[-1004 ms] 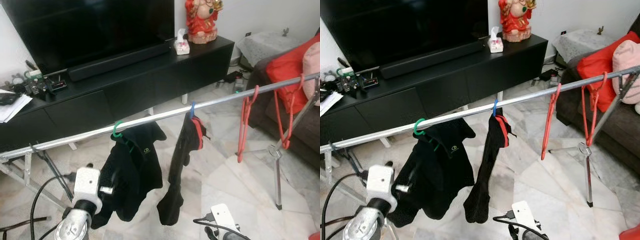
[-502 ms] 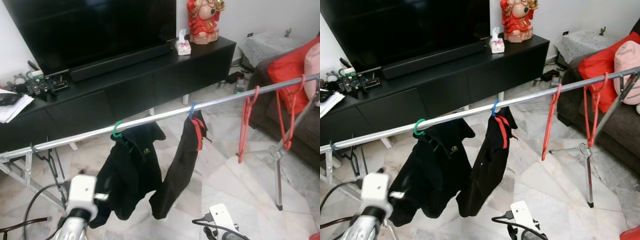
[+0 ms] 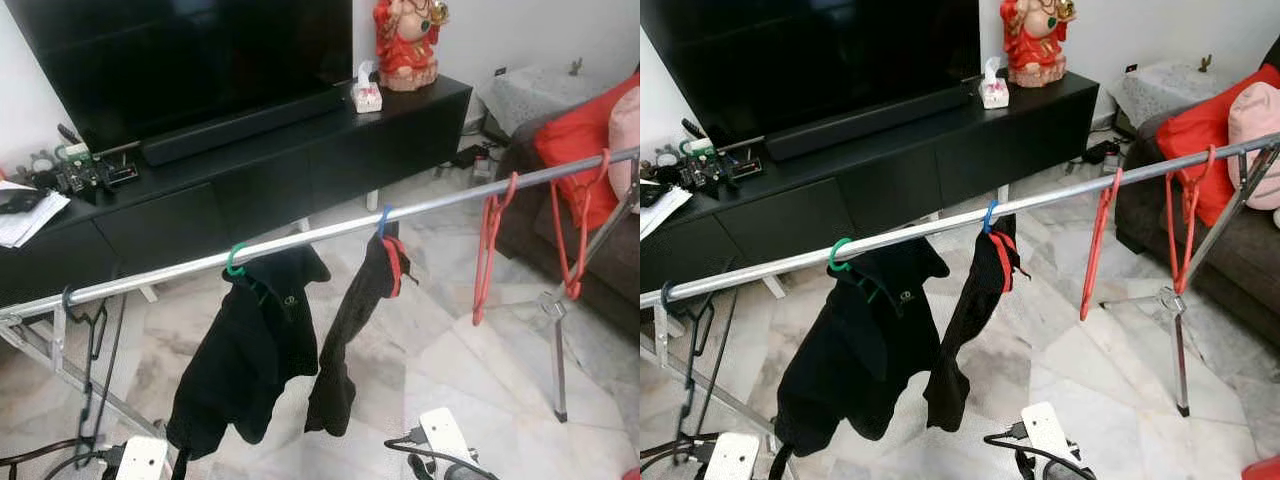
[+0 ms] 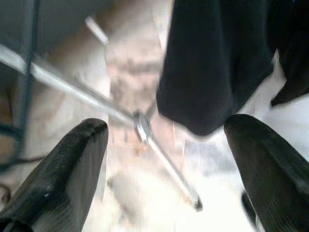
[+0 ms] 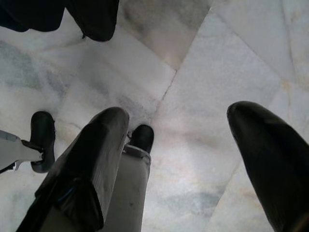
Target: Hang hanger
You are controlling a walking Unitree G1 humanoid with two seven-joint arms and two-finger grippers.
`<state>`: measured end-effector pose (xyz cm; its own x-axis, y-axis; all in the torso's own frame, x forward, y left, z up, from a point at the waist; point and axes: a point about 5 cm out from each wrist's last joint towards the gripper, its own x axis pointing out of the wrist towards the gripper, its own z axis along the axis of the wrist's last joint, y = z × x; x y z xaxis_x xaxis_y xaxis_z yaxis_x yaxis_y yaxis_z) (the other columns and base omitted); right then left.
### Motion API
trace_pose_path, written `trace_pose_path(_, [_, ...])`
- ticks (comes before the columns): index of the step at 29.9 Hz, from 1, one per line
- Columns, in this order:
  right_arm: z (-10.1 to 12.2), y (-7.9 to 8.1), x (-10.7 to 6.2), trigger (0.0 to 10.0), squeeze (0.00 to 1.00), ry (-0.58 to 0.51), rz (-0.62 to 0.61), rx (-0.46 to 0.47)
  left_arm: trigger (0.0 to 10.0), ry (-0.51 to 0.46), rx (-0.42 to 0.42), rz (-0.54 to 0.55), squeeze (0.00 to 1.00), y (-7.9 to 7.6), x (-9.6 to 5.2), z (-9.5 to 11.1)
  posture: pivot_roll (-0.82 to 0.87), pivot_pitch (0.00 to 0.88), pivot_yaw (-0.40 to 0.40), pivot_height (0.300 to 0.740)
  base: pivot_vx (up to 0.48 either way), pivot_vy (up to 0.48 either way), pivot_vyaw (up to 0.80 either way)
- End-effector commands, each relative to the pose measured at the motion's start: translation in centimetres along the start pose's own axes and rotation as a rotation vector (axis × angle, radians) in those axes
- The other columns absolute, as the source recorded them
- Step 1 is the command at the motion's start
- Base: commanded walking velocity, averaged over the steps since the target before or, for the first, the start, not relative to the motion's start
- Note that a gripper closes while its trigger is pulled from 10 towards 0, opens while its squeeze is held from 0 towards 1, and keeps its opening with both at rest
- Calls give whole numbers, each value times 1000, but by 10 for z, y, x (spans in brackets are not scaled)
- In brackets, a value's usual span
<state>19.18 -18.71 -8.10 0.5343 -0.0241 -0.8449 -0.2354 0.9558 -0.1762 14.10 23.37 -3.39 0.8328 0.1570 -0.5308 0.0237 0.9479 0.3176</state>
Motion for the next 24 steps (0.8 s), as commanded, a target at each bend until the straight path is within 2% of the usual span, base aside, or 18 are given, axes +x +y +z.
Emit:
trace_pose_path(1, [1,3,0,10000,0,0,7,5,10000,25,25,4,0,2,-1,-5,-123,0,92,740,0,0,0])
trace_pose_path(2, [1,3,0,10000,0,0,7,5,10000,24,25,4,0,2,0,-5,-123,0,92,740,0,0,0])
trace_pose_path(3, [2,4,1,10000,0,0,14,5,10000,166,-40,-3,0,-7,16,-22,-128,0,86,740,0,0,0])
trace_pose_path(5, [3,5,1,10000,0,2,19,1,10000,259,-84,0,0,-11,24,-30,-131,0,86,740,0,0,241])
trace_pose_path(12, [4,5,1,10000,0,11,24,-21,10000,362,-127,7,0,-16,27,-41,-128,0,84,740,0,0,694])
trace_pose_path(24, [4,6,1,10000,0,15,28,-32,10000,388,-139,1,0,-20,28,-44,-131,0,84,740,0,0,800])
